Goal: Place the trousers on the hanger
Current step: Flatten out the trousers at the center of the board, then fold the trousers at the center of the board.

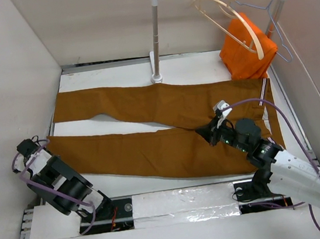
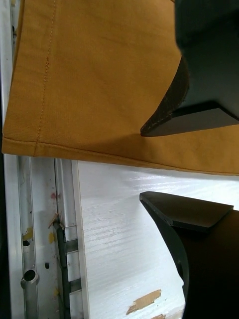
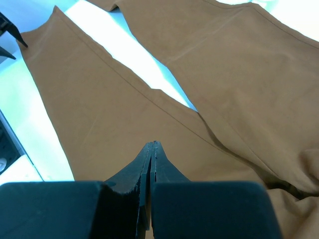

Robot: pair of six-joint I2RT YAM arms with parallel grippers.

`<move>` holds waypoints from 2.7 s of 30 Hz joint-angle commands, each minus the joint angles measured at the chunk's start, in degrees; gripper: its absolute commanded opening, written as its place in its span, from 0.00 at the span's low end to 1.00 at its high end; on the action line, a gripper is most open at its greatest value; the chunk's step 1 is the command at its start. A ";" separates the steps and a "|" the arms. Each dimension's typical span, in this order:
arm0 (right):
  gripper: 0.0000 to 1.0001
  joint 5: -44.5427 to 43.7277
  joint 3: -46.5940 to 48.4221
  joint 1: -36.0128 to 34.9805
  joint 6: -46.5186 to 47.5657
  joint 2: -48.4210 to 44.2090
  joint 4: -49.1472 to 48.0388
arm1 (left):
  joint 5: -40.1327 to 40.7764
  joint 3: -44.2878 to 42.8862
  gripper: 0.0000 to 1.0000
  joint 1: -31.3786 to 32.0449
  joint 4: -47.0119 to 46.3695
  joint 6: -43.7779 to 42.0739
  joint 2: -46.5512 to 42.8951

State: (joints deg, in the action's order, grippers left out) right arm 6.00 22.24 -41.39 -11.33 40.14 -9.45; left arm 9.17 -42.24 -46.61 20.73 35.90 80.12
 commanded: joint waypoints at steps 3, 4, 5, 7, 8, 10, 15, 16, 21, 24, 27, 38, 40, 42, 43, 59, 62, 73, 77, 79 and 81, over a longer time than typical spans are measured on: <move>0.00 -1.52 2.20 -0.45 0.87 -1.12 -2.94 | 0.06 -1.00 0.45 -0.32 -0.96 0.05 0.91; 0.00 -1.52 2.28 -0.45 0.87 -1.20 -2.85 | -0.03 -1.09 0.44 -0.32 -1.13 0.05 1.09; 0.00 -1.43 2.20 -0.45 0.87 -1.03 -2.85 | -0.29 -1.18 0.40 -0.32 -1.65 0.13 1.36; 0.00 -1.52 2.19 -0.45 0.87 -0.94 -2.94 | -1.08 -1.18 0.34 -0.32 -2.18 0.40 2.15; 0.00 -1.60 2.11 -0.45 0.96 -0.85 -3.03 | -1.52 -1.09 0.24 -0.32 -2.71 0.40 2.32; 0.00 -2.39 2.19 -0.45 0.79 -0.85 -2.94 | -2.58 -1.18 0.13 -0.32 -3.24 0.22 2.85; 0.03 -5.64 1.84 -0.45 0.35 -1.73 -2.15 | -6.77 -0.83 0.00 -0.32 -4.91 -0.57 0.14; 0.03 -5.74 1.67 -0.45 0.00 -2.17 -2.06 | -8.01 -0.31 0.00 -0.32 -5.61 -1.00 -1.09; 0.08 -13.01 1.05 -0.45 -1.58 -3.05 -0.75 | -12.94 0.93 0.00 5.29 -7.81 -1.45 -12.93; 0.17 -18.27 1.31 -0.45 -2.99 -2.61 1.79 | -13.83 0.58 0.00 8.46 -8.08 -1.10 -21.45; 0.40 -24.43 3.06 -0.45 -4.66 -2.96 8.09 | -12.34 -1.44 0.00 13.37 -5.53 -0.13 -27.09; 0.68 -48.27 2.46 6.63 -19.95 -5.96 24.30 | -26.04 7.69 0.00 17.69 -12.46 1.28 -49.70; 0.68 -45.66 3.24 12.70 -20.40 -5.08 25.71 | -28.41 8.05 0.00 18.92 -13.17 0.75 -52.68; 0.67 -39.27 2.55 22.34 -19.96 -4.02 22.66 | -31.65 9.27 0.00 18.92 -14.57 -0.04 -55.75; 0.66 -36.61 1.76 25.88 -19.17 -3.41 20.64 | -32.36 9.89 0.00 18.92 -15.01 -0.13 -56.81; 0.48 -10.66 15.79 30.33 -24.79 43.50 0.14 | -32.38 8.14 0.00 20.51 -12.65 -3.29 -59.55; 0.48 -11.89 21.24 27.59 -25.05 49.13 1.10 | -31.93 8.14 0.00 21.03 -12.03 -3.29 -59.46; 0.48 -8.54 35.58 17.48 -23.39 62.96 -2.15 | -29.12 6.20 0.00 20.42 -9.57 -3.03 -58.76; 0.53 -9.59 37.88 16.69 -19.18 59.10 0.74 | -30.08 6.38 0.00 19.89 -10.18 -2.59 -58.58; 0.59 -14.49 36.04 16.69 -18.81 55.07 2.68 | -31.14 6.90 0.00 19.89 -10.80 -2.41 -58.58; 0.77 -16.98 30.25 17.65 -19.60 47.16 2.95 | -31.23 7.61 0.00 19.89 -11.41 -2.15 -58.67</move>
State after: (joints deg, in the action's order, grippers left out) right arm -5.89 55.46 -24.75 -32.03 96.68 -6.72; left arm -20.71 -33.36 -26.44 13.02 33.45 21.34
